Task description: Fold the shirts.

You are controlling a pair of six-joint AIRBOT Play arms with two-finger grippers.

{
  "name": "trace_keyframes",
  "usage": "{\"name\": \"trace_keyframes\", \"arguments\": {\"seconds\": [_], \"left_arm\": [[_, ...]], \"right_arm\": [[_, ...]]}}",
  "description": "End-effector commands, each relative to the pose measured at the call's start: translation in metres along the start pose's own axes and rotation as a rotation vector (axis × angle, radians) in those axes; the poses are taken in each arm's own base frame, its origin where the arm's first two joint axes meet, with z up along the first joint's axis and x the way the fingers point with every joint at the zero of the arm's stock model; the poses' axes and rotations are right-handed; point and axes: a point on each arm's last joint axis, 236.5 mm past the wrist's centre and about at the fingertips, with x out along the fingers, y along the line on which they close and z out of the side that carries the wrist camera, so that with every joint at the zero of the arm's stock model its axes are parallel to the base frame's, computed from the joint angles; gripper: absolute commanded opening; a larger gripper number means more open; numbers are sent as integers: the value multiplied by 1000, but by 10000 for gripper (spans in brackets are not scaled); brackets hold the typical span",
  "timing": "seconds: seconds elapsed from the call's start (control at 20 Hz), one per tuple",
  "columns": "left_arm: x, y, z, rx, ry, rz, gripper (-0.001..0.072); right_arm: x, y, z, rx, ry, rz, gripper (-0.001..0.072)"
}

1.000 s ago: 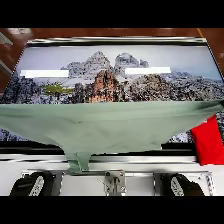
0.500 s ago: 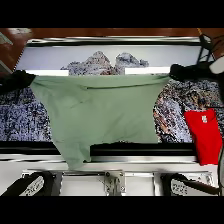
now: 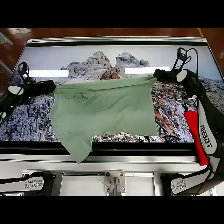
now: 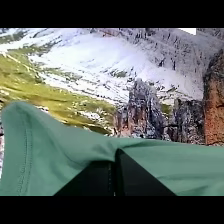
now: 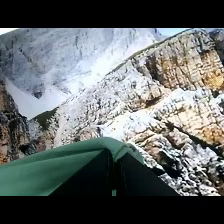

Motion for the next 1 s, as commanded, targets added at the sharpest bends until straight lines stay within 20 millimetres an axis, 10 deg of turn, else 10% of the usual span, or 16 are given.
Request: {"name": "trace_keyframes", "arguments": {"seconds": [0.0, 0.15, 0.4, 0.6, 0.65, 0.7, 0.75, 0.95], "left_arm": [[21, 0, -9, 10, -10, 21, 37], [20, 0, -8, 19, -9, 22, 38], [8, 4, -87, 222, 336, -6, 36], [1, 27, -101, 90, 404, 112, 47], [0, 25, -101, 55, 407, 116, 168], [-5, 21, -101, 47, 430, 109, 489], [-11, 18, -101, 54, 462, 100, 687], [-63, 32, -99, 85, 612, 139, 443]], "right_arm": [[19, -6, -14, 10, 24, -10, 80], [17, -13, -21, 5, 58, -23, 80], [9, -14, -71, 25, 273, -25, 80], [3, -13, -103, 26, 406, -30, 93], [3, -10, -102, 42, 402, -18, 242], [0, -3, -100, 58, 400, 4, 534], [-7, 0, -94, 47, 395, 18, 663], [-73, -51, -63, -171, 411, -159, 663]]}}
